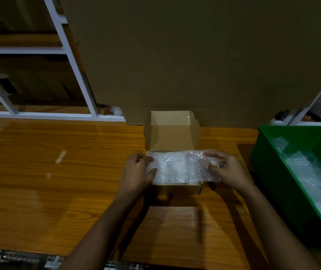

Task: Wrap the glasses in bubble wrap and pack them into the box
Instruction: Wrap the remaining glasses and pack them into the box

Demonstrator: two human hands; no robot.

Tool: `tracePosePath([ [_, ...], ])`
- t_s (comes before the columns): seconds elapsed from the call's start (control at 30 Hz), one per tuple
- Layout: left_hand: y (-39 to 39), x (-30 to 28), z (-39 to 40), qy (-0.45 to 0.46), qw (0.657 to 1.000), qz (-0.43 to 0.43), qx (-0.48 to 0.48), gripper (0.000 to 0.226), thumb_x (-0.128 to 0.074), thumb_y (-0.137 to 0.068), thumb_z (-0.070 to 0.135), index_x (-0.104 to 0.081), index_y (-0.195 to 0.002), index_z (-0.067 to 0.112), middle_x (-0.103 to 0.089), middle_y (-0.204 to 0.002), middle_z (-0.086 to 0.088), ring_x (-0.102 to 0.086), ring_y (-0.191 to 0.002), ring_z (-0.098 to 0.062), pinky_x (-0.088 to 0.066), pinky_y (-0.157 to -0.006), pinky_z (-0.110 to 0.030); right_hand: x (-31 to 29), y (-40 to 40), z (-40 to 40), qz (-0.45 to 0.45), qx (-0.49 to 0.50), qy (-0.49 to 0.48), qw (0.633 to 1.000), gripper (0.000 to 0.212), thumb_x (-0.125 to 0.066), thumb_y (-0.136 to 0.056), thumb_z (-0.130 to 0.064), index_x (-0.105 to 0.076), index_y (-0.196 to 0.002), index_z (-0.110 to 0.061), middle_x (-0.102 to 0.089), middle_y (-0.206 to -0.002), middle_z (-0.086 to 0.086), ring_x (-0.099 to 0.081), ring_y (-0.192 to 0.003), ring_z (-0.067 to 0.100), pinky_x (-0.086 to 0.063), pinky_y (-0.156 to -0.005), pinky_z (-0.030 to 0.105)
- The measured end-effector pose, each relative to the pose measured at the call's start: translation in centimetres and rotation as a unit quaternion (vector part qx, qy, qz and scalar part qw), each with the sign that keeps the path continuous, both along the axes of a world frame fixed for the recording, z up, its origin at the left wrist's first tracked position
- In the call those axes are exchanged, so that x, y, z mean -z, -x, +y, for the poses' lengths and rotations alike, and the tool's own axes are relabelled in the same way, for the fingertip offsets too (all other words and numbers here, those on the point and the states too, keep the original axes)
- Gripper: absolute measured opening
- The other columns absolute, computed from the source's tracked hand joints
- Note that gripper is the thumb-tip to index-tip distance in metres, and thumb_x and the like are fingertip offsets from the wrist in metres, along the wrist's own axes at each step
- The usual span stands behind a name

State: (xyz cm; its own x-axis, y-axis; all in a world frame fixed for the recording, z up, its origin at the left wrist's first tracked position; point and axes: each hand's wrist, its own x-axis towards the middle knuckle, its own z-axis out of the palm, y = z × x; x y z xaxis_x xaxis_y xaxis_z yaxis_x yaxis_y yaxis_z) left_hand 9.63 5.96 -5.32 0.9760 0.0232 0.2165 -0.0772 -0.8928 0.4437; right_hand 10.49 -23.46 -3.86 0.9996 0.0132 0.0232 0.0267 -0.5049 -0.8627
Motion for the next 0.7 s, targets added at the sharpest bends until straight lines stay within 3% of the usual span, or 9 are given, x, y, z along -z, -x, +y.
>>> tracePosePath([
  [0.07, 0.5, 0.2, 0.2, 0.062, 0.998, 0.02, -0.008, 0.044, -0.071, -0.088, 0.034, -0.061, -0.13, 0.025, -0.052, -0.13, -0.001, -0.05, -0.118, -0.018, -0.046, -0.093, -0.031, 0.3, 0.1, -0.2, 0.001, 0.039, -0.021, 0.999, 0.037, -0.074, -0.089, -0.02, -0.065, -0.123, -0.033, -0.057, -0.111, -0.019, -0.066, -0.097, 0.025, -0.062, -0.073, 0.047],
  [0.2, 1.4, -0.1, 0.5, 0.261, 0.964, 0.043, -0.022, 0.048, -0.077, -0.084, 0.023, -0.06, -0.128, 0.032, -0.059, -0.12, 0.001, -0.06, -0.088, -0.007, -0.059, -0.079, -0.041, 0.6, 0.7, -0.8, 0.027, 0.083, -0.112, 0.99, 0.045, -0.069, -0.09, -0.002, -0.059, -0.131, -0.02, -0.06, -0.099, 0.006, -0.066, -0.073, 0.023, -0.055, -0.055, 0.035],
  [0.3, 1.9, -0.9, 1.1, 0.358, 0.932, 0.038, -0.026, 0.052, -0.077, -0.084, 0.02, -0.057, -0.13, 0.033, -0.068, -0.104, 0.001, -0.063, -0.076, -0.01, -0.059, -0.078, -0.049, 0.3, 1.4, -1.0, 0.012, 0.089, -0.165, 0.982, 0.048, -0.071, -0.086, 0.003, -0.059, -0.129, -0.016, -0.065, -0.081, 0.005, -0.063, -0.065, 0.016, -0.05, -0.052, 0.026],
  [0.37, 2.5, -1.5, 1.4, 0.387, 0.921, 0.019, -0.031, 0.05, -0.077, -0.085, 0.025, -0.055, -0.128, 0.037, -0.07, -0.1, 0.003, -0.066, -0.083, -0.012, -0.059, -0.077, -0.048, -0.9, 2.2, -0.9, 0.0, 0.092, -0.221, 0.971, 0.044, -0.073, -0.085, 0.0, -0.059, -0.124, -0.016, -0.065, -0.075, 0.001, -0.063, -0.066, 0.01, -0.051, -0.056, 0.022],
  [0.43, 3.4, -2.4, 1.5, 0.362, 0.932, 0.003, -0.035, 0.057, -0.079, -0.082, 0.038, -0.051, -0.132, 0.038, -0.065, -0.112, 0.008, -0.064, -0.098, -0.012, -0.056, -0.072, -0.032, -2.2, 2.9, -0.7, -0.006, 0.08, -0.256, 0.963, 0.039, -0.075, -0.083, -0.004, -0.061, -0.116, -0.017, -0.066, -0.077, 0.0, -0.066, -0.074, 0.013, -0.054, -0.067, 0.03],
  [0.5, 4.3, -3.7, 0.9, 0.284, 0.958, -0.026, 0.0, 0.085, -0.081, -0.067, 0.061, -0.045, -0.14, 0.035, -0.053, -0.129, 0.014, -0.052, -0.113, -0.006, -0.046, -0.08, -0.02, -3.8, 3.8, -0.1, -0.007, 0.053, -0.27, 0.961, 0.037, -0.078, -0.078, -0.01, -0.061, -0.11, -0.016, -0.067, -0.081, 0.005, -0.066, -0.08, 0.021, -0.053, -0.071, 0.037],
  [0.6, 5.0, -4.5, -1.1, 0.106, 0.975, -0.085, 0.176, 0.115, -0.075, -0.056, 0.078, -0.032, -0.151, 0.03, -0.035, -0.153, 0.012, -0.03, -0.139, -0.007, -0.03, -0.11, -0.032, -6.7, 4.8, 1.4, -0.007, 0.016, -0.314, 0.949, 0.042, -0.08, -0.065, -0.015, -0.058, -0.101, -0.013, -0.063, -0.075, 0.005, -0.065, -0.077, 0.019, -0.056, -0.07, 0.03],
  [0.7, 4.8, -5.0, -3.5, 0.116, 0.967, -0.042, 0.225, 0.108, -0.081, -0.067, 0.064, -0.02, -0.154, 0.039, -0.033, -0.158, 0.013, -0.024, -0.143, -0.002, -0.02, -0.117, -0.042, -9.0, 4.9, 2.1, 0.023, -0.026, -0.359, 0.933, 0.058, -0.091, -0.055, -0.022, -0.058, -0.102, -0.012, -0.066, -0.082, 0.009, -0.069, -0.075, 0.016, -0.059, -0.065, 0.028],
])
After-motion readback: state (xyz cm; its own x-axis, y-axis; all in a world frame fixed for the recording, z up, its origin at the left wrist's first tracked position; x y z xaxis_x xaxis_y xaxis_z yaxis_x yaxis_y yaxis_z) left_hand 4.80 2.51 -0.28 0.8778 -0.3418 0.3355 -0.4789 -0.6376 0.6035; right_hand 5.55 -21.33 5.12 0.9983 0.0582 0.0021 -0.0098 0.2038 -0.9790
